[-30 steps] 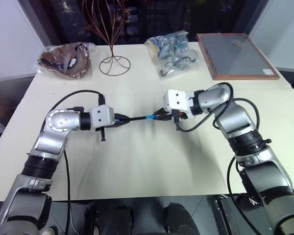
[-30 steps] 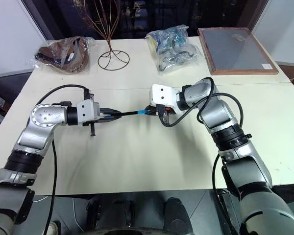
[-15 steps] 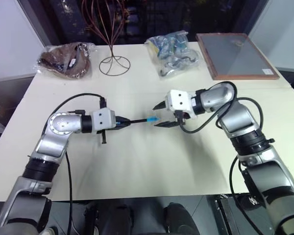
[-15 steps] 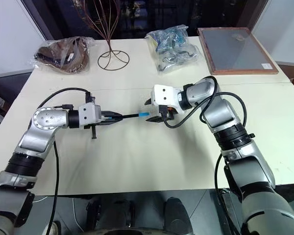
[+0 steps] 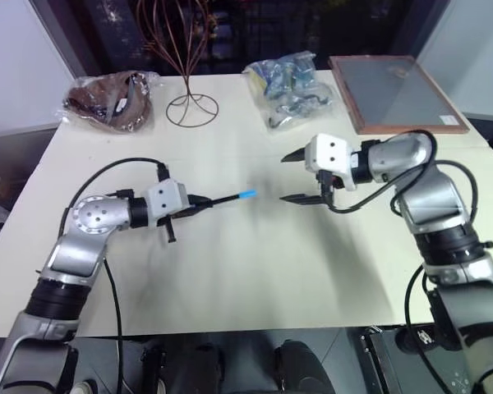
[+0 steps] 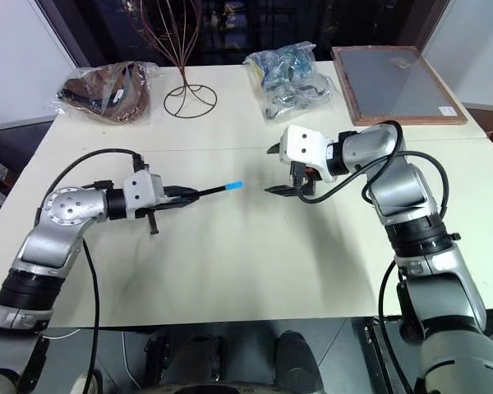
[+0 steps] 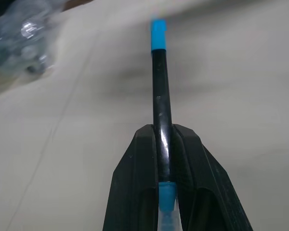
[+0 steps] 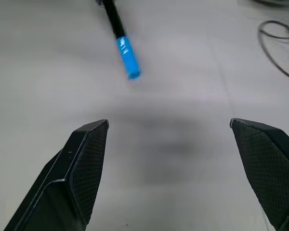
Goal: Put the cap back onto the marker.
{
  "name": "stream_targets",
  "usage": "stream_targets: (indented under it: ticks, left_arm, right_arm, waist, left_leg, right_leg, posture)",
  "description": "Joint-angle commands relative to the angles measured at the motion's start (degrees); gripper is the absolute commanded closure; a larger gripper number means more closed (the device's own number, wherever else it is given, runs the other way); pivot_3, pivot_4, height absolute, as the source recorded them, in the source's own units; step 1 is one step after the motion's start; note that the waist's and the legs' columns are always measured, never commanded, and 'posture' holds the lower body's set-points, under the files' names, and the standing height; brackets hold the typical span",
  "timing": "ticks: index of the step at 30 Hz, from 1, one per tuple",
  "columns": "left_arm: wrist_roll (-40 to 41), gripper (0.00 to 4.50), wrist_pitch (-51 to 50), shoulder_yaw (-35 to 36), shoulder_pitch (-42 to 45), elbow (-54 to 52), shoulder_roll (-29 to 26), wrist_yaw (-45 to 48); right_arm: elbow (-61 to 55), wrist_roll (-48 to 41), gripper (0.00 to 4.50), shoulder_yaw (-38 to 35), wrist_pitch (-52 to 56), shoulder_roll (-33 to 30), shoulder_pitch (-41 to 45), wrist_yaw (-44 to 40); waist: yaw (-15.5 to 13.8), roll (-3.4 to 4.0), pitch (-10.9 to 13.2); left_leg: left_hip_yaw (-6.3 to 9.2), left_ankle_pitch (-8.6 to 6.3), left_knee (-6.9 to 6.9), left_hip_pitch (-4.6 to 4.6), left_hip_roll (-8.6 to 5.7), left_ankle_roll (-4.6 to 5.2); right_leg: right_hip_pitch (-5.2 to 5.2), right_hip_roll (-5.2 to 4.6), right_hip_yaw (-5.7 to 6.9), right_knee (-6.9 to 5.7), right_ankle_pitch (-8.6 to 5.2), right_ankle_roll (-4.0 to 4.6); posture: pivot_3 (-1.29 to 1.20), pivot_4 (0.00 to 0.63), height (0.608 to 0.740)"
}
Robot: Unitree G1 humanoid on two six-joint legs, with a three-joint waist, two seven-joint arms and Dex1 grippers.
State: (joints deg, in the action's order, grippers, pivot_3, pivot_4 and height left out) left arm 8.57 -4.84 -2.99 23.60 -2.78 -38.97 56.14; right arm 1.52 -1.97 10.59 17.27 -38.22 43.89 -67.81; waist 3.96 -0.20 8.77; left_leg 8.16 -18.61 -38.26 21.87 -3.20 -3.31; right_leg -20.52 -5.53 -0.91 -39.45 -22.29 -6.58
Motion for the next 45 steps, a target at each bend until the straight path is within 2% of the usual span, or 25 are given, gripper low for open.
stream_targets:
  ticks: [1, 4, 11, 18, 26, 28, 29, 31, 35, 45]
  left_arm:
    - [3.7, 4.5, -9.2, 4.3, -2.5, -7.5, 0.9, -5.4]
    - [6.4, 4.5, -20.1, 8.1, -7.0, -15.2, 3.0, -12.5]
    - [12.0, 4.5, -38.6, 13.9, -16.3, -28.2, 8.5, -24.3]
    - [13.2, 4.5, -48.5, 16.1, -20.1, -33.3, 8.7, -30.6]
    - [13.6, 4.5, -51.4, 16.0, -21.6, -33.6, 7.6, -32.6]
    - [13.9, 3.49, -51.4, 16.0, -21.8, -33.6, 7.5, -32.8]
    - [14.0, 3.22, -51.5, 15.9, -21.8, -33.5, 7.4, -32.9]
    - [14.0, 2.3, -51.5, 15.7, -21.6, -33.5, 7.3, -32.9]
    - [14.7, 0.09, -50.6, 15.9, -21.4, -33.4, 7.1, -32.1]
    - [15.0, 0.04, -49.3, 16.0, -20.1, -32.0, 5.7, -32.2]
  right_arm:
    - [-9.5, -1.9, 0.33, -3.0, 5.8, 0.4, -4.3, 5.1]
    - [-17.2, -2.6, 0.33, -4.2, 12.7, 2.0, -10.3, 10.7]
    - [-27.4, -3.6, 0.33, -4.1, 22.7, 5.1, -17.2, 19.4]
    - [-30.0, -5.2, 0.33, -3.4, 26.7, 5.3, -18.8, 22.7]
    - [-29.1, -6.3, 0.33, -3.0, 26.5, 4.3, -18.6, 23.6]
    - [-29.0, -6.5, 0.27, -2.9, 26.3, 4.1, -18.7, 23.7]
    - [-29.0, -6.6, 0.27, -2.9, 26.2, 4.0, -18.6, 23.8]
    - [-28.9, -6.8, 0.27, -2.8, 26.2, 3.8, -18.6, 23.9]
    - [-29.0, -7.2, 0.27, -2.7, 26.1, 3.2, -18.5, 23.7]
    - [-28.0, -8.0, 0.27, -2.6, 24.9, 1.8, -17.7, 23.3]
  waist:
    - [0.0, 0.0, 0.0]
    - [0.0, 0.0, 0.0]
    - [-0.1, 0.0, 0.0]
    - [-1.4, 0.0, 0.0]
    - [-1.6, 0.0, 0.0]
    - [-1.5, 0.0, 0.0]
    - [-1.5, 0.0, 0.0]
    - [-1.6, -0.01, 0.0]
    - [-1.6, -0.01, 0.0]
    - [-1.6, -0.01, 0.0]
  left_leg:
    - [0.0, 0.0, -0.01, 0.01, 0.0, 0.0]
    - [0.01, 0.0, -0.02, 0.03, 0.0, 0.0]
    - [0.0, 0.0, -0.03, 0.05, 0.02, 0.0]
    - [-0.05, 0.0, -0.04, -0.02, 0.0, 0.0]
    - [-0.08, 0.0, -0.02, -0.04, 0.0, 0.0]
    - [-0.09, 0.0, 0.0, -0.05, 0.0, 0.0]
    - [-0.09, 0.0, 0.01, -0.06, 0.0, 0.0]
    - [-0.09, 0.0, 0.01, -0.06, 0.0, 0.0]
    - [-0.09, 0.0, 0.01, -0.05, 0.0, 0.0]
    - [-0.12, 0.0, 0.02, -0.05, 0.0, 0.0]
  right_leg:
    - [0.0, -0.01, -0.01, 0.0, 0.0, 0.0]
    - [0.0, -0.01, -0.01, -0.01, 0.0, 0.0]
    - [0.02, 0.01, -0.06, 0.03, 0.0, 0.0]
    - [0.04, 0.0, -0.14, 0.2, 0.0, 0.0]
    - [0.05, -0.02, -0.17, 0.22, 0.0, 0.0]
    - [0.05, -0.02, -0.17, 0.23, 0.0, 0.0]
    - [0.05, -0.02, -0.17, 0.23, 0.0, 0.0]
    - [0.05, -0.02, -0.17, 0.23, 0.0, 0.0]
    - [0.05, -0.03, -0.18, 0.25, 0.0, 0.0]
    - [0.05, -0.03, -0.19, 0.26, 0.0, 0.0]
  posture:
    - [0.0, 0.15, 0.74]
    - [0.0, 0.15, 0.74]
    - [0.0, 0.15, 0.74]
    - [0.0, 0.15, 0.74]
    - [0.0, 0.15, 0.74]
    - [0.0, 0.15, 0.74]
    - [0.0, 0.15, 0.74]
    - [0.0, 0.15, 0.74]
    - [0.0, 0.15, 0.74]
    - [0.0, 0.15, 0.74]
